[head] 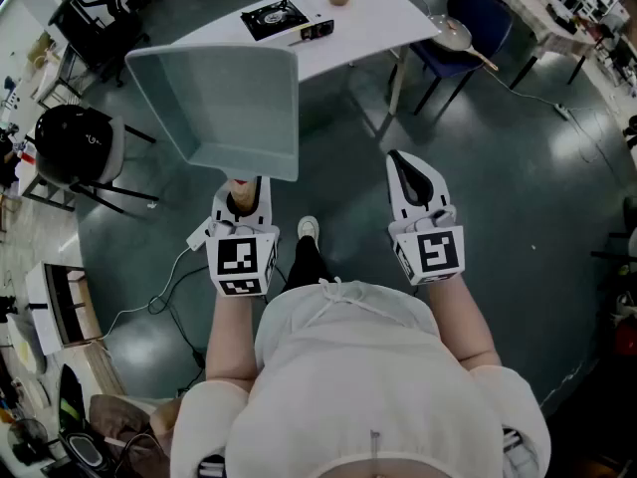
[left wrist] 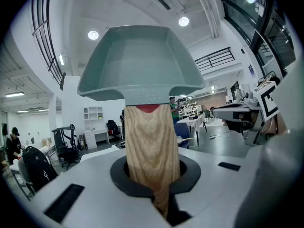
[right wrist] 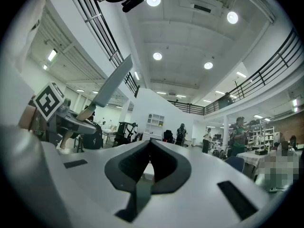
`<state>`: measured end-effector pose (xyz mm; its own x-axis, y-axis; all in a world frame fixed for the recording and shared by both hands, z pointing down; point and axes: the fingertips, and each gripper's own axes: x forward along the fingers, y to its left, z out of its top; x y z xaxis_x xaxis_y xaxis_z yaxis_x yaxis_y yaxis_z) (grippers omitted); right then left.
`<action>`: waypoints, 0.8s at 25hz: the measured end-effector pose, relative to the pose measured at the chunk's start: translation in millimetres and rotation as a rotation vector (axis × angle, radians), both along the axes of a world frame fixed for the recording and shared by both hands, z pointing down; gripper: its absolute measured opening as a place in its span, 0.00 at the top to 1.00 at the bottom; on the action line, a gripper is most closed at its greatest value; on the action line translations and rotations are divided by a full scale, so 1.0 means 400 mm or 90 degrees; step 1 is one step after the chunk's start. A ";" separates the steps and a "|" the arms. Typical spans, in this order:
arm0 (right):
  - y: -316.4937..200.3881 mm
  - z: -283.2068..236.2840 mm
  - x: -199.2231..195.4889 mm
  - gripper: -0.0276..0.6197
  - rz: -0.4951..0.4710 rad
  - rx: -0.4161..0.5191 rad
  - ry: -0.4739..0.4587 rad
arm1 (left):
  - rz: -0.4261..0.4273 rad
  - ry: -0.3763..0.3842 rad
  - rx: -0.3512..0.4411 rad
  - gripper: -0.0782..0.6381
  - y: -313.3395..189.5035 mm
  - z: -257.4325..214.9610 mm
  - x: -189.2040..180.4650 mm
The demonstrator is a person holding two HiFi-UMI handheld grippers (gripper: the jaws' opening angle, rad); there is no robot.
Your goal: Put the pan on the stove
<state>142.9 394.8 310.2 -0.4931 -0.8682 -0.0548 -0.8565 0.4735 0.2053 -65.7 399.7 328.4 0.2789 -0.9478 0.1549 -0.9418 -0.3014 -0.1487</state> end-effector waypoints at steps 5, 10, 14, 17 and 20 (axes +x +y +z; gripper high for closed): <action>0.008 0.015 0.005 0.95 -0.004 -0.007 -0.015 | -0.006 0.001 0.003 0.84 0.008 0.010 0.001; 0.013 0.004 -0.007 0.95 -0.017 0.000 -0.025 | -0.011 0.005 0.000 0.84 0.015 0.008 0.002; 0.004 0.002 0.001 0.95 -0.007 -0.006 -0.037 | -0.015 0.001 -0.002 0.84 0.008 0.004 -0.001; -0.024 0.009 0.003 0.95 -0.003 -0.013 -0.032 | -0.015 0.000 -0.009 0.84 -0.018 0.008 -0.004; -0.068 0.022 -0.005 0.95 -0.002 -0.015 -0.027 | -0.019 -0.006 -0.012 0.84 -0.059 0.019 -0.017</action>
<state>140.9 367.4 318.9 -0.4931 -0.8682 -0.0550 -0.8631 0.4802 0.1566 -72.5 376.1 336.0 0.2497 -0.9524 0.1748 -0.9489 -0.2766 -0.1521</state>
